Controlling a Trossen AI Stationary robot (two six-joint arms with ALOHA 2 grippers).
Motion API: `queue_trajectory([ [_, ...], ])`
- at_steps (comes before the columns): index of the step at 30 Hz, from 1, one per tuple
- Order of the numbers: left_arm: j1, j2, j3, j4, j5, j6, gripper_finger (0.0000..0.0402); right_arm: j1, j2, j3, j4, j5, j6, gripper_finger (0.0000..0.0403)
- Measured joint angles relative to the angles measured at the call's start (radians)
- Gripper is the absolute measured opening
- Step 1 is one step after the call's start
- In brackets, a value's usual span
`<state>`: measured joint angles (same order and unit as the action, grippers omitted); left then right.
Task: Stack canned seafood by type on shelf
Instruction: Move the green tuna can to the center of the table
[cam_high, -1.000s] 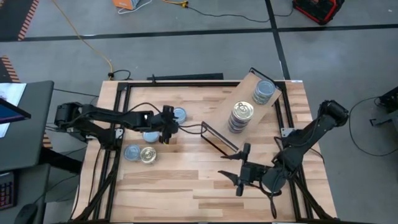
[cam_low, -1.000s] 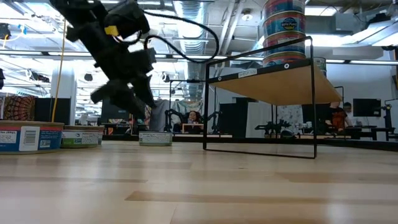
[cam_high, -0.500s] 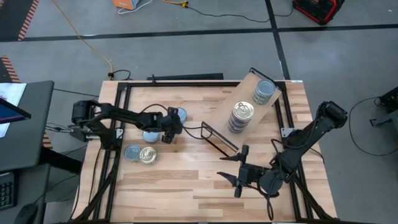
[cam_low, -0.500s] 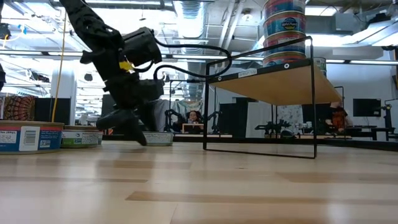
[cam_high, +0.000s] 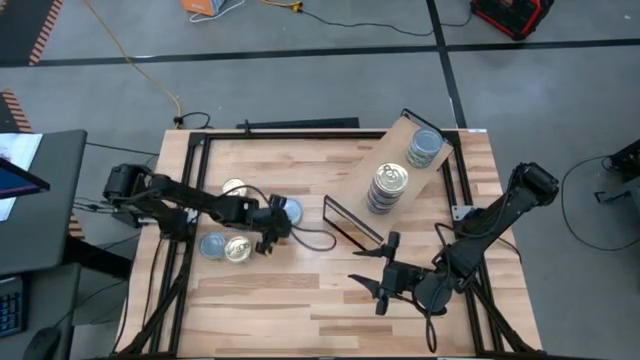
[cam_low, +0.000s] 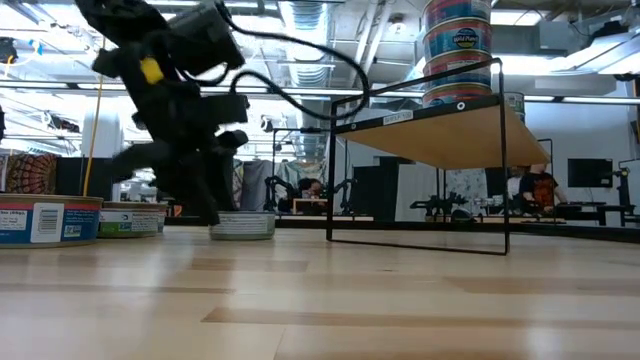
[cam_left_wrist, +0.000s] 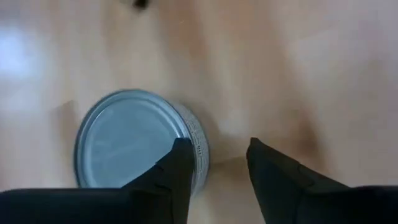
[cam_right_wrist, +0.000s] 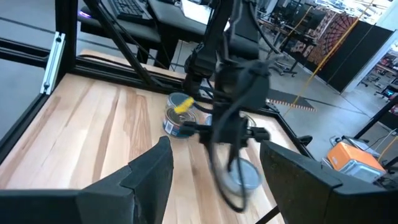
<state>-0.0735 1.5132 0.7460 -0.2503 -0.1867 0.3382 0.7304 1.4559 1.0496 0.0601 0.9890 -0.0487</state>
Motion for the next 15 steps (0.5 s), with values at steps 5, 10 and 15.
queue_trajectory([
  [5, -0.099, 0.000, 0.001, 0.013, 0.097, -0.107, 0.0122, 0.000, 0.000, 0.000, 0.001, 0.000, 0.007, 0.0276],
  [10, -0.207, 0.002, 0.003, 0.062, 0.137, -0.149, 0.0114, 0.000, 0.000, 0.000, 0.001, 0.000, 0.023, 0.0276],
  [15, -0.296, 0.005, 0.068, 0.063, 0.094, -0.175, 0.0112, 0.003, 0.000, 0.000, 0.003, 0.000, 0.043, 0.0276],
])
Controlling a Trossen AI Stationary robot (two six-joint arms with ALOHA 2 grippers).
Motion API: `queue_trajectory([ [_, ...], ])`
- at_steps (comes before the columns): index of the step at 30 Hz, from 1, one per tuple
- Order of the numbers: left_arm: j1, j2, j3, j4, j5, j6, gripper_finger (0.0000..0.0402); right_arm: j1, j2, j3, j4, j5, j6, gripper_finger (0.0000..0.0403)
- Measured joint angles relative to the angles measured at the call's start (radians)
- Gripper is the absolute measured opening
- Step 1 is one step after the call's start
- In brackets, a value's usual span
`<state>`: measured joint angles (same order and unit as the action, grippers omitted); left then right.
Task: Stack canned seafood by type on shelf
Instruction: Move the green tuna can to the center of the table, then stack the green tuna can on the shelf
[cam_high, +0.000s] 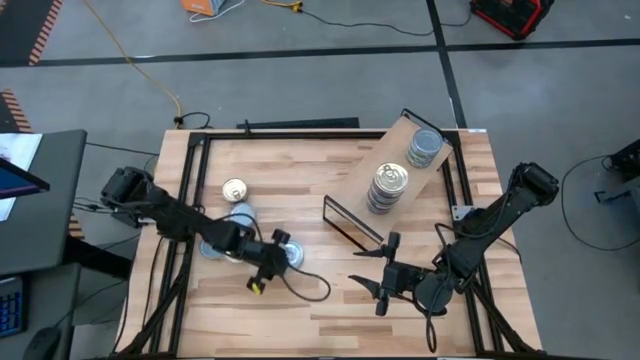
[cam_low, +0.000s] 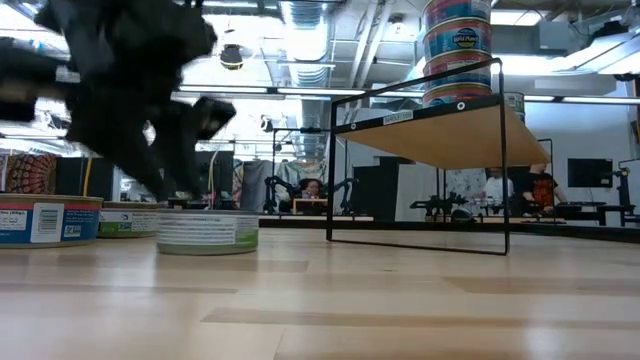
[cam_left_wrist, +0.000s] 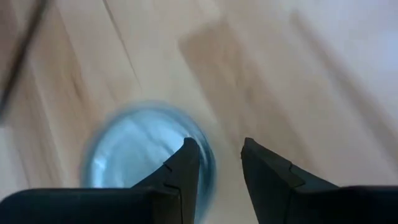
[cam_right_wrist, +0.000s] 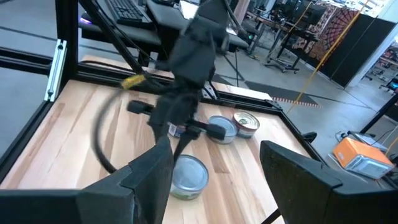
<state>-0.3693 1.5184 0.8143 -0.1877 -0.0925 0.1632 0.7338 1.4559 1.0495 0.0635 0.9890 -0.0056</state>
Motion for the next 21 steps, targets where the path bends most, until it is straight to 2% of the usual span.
queue_trajectory([
  [4, -0.061, -0.002, 0.080, -0.029, -0.074, -0.029, 0.0111, 0.011, 0.000, 0.000, -0.001, 0.006, 0.006, 0.0276],
  [7, -0.111, 0.006, 0.124, -0.102, -0.193, -0.051, 0.0111, 0.018, 0.000, 0.000, 0.001, 0.006, 0.009, 0.0276],
  [13, -0.216, 0.048, 0.128, -0.122, -0.400, -0.098, 0.0119, 0.025, -0.001, 0.000, 0.004, 0.008, 0.022, 0.0276],
  [19, -0.265, 0.134, 0.128, -0.141, -0.539, -0.102, 0.0153, 0.022, -0.001, 0.000, 0.006, 0.009, 0.032, 0.0276],
  [21, -0.265, 0.158, 0.128, -0.138, -0.539, -0.103, 0.0163, 0.022, -0.001, 0.000, 0.007, 0.009, 0.032, 0.0276],
])
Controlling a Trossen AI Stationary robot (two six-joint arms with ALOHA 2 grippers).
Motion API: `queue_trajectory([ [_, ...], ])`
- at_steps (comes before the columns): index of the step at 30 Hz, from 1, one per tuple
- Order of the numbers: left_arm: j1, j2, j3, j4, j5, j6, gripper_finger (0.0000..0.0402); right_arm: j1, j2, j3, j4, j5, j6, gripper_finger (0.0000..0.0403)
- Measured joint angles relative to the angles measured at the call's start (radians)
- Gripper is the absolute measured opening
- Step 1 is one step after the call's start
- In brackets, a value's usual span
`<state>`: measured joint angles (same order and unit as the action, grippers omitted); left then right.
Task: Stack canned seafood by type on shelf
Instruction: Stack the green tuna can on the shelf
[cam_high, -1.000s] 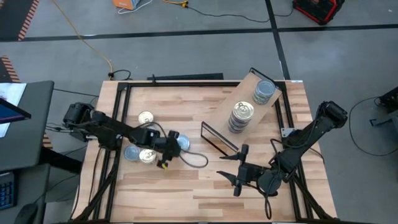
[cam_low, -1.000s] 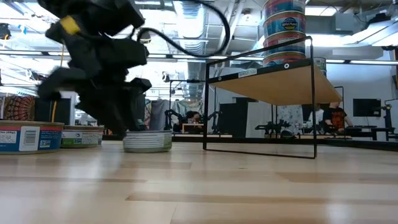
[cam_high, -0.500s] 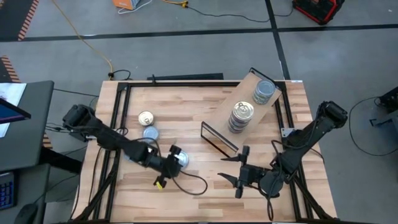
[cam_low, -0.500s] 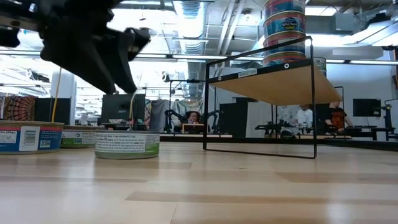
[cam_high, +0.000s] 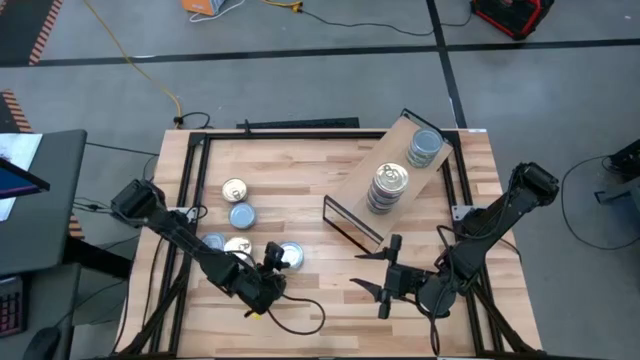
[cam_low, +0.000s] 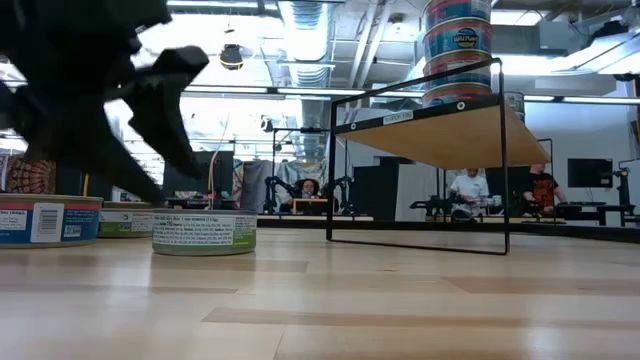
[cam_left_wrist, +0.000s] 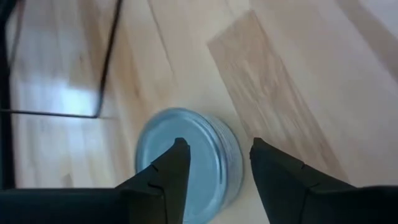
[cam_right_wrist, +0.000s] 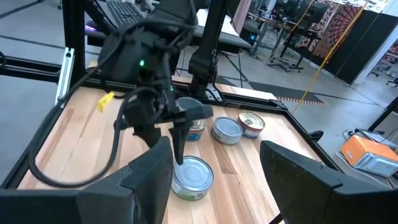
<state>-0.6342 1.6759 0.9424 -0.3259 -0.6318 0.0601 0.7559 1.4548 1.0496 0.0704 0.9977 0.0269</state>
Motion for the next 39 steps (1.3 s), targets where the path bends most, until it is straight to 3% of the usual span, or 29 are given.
queue_trajectory([
  [4, 0.001, 0.048, 0.000, -0.017, 0.018, 0.011, 0.0173, 0.000, 0.000, 0.000, 0.002, 0.000, 0.000, 0.0276],
  [9, -0.003, 0.109, 0.001, -0.044, -0.075, 0.057, 0.0158, 0.000, 0.000, 0.000, 0.005, 0.000, 0.000, 0.0276],
  [14, -0.038, 0.160, 0.001, -0.042, -0.203, 0.051, 0.0101, 0.000, 0.000, 0.000, 0.005, 0.000, 0.003, 0.0276],
  [20, -0.076, 0.187, 0.004, -0.050, -0.248, 0.010, 0.0013, 0.000, 0.000, 0.000, 0.005, 0.000, 0.002, 0.0276],
  [31, -0.092, 0.145, 0.043, -0.094, -0.176, -0.121, 0.0001, -0.019, 0.004, 0.000, 0.011, 0.000, 0.024, 0.0276],
  [39, -0.049, 0.099, 0.110, -0.175, -0.005, -0.136, 0.0001, -0.017, 0.005, 0.000, 0.013, 0.000, 0.026, 0.0276],
])
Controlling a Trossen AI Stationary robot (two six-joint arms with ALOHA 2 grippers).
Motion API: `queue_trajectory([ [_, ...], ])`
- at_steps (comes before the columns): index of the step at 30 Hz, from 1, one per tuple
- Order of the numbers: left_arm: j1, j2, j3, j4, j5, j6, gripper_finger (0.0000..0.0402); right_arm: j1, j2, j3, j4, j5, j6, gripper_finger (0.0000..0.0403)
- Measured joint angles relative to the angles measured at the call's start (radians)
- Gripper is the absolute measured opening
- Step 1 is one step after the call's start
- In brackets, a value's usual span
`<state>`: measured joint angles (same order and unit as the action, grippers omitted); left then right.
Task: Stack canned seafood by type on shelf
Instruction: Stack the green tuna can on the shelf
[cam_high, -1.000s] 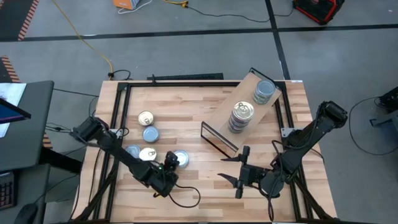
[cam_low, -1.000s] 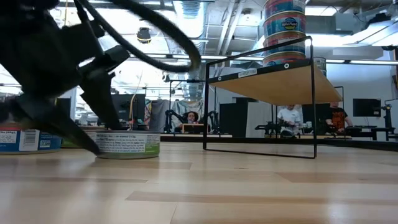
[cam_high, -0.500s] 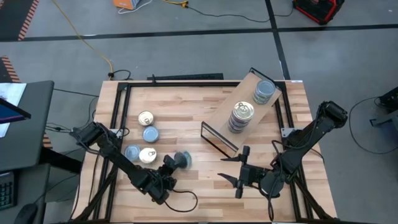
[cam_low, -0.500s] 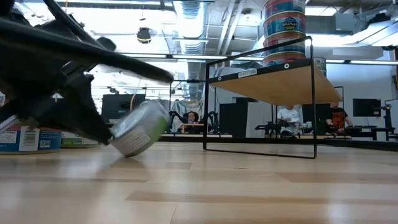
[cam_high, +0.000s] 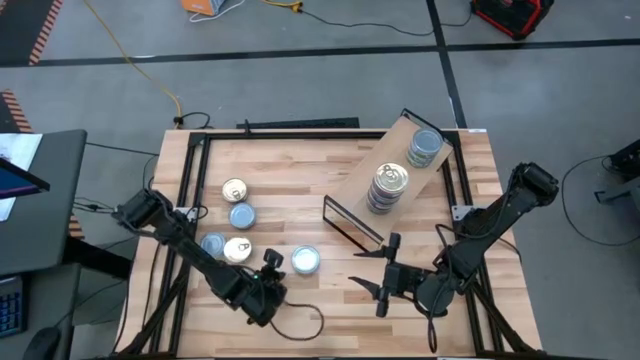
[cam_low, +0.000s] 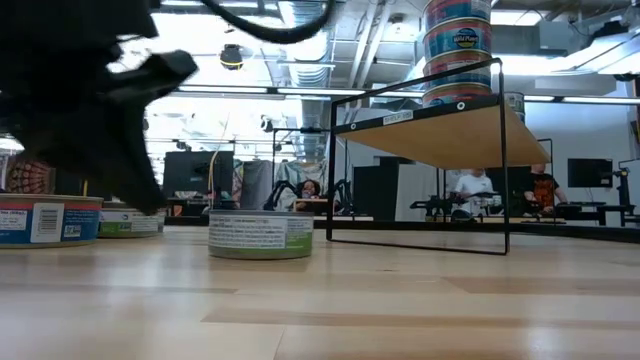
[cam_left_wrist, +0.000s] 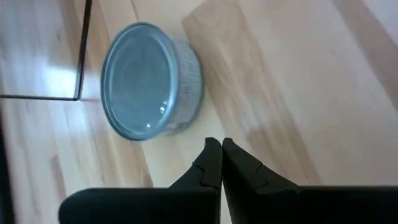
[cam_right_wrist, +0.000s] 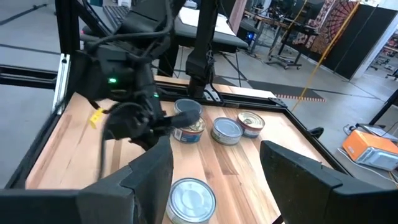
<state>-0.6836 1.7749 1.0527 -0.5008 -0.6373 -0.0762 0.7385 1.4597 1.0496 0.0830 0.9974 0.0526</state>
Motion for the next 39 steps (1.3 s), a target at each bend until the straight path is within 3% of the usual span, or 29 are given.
queue_trajectory([
  [8, 0.062, -0.002, 0.000, 0.095, -0.014, 0.091, 0.0015, -0.008, 0.000, 0.000, 0.003, -0.001, 0.000, 0.0276],
  [18, 0.117, -0.002, 0.000, 0.144, 0.088, 0.281, 0.0170, -0.008, 0.000, 0.000, 0.000, -0.004, 0.000, 0.0276],
  [23, 0.140, 0.015, -0.019, 0.160, 0.058, 0.374, 0.0202, -0.008, 0.000, 0.000, 0.000, -0.004, 0.000, 0.0276],
  [28, 0.150, 0.079, -0.023, 0.182, 0.001, 0.466, 0.0176, -0.007, 0.001, 0.000, 0.000, -0.004, 0.003, 0.0276],
  [32, 0.125, 0.129, -0.023, 0.185, -0.140, 0.491, 0.0129, -0.007, 0.001, 0.000, -0.009, -0.005, 0.004, 0.0276],
  [34, 0.109, 0.141, -0.023, 0.181, -0.195, 0.465, 0.0099, -0.007, 0.001, 0.000, -0.019, -0.005, 0.008, 0.0276],
  [39, 0.099, 0.139, -0.023, 0.181, -0.209, 0.361, 0.0026, -0.007, 0.001, 0.000, -0.019, -0.005, 0.019, 0.0276],
])
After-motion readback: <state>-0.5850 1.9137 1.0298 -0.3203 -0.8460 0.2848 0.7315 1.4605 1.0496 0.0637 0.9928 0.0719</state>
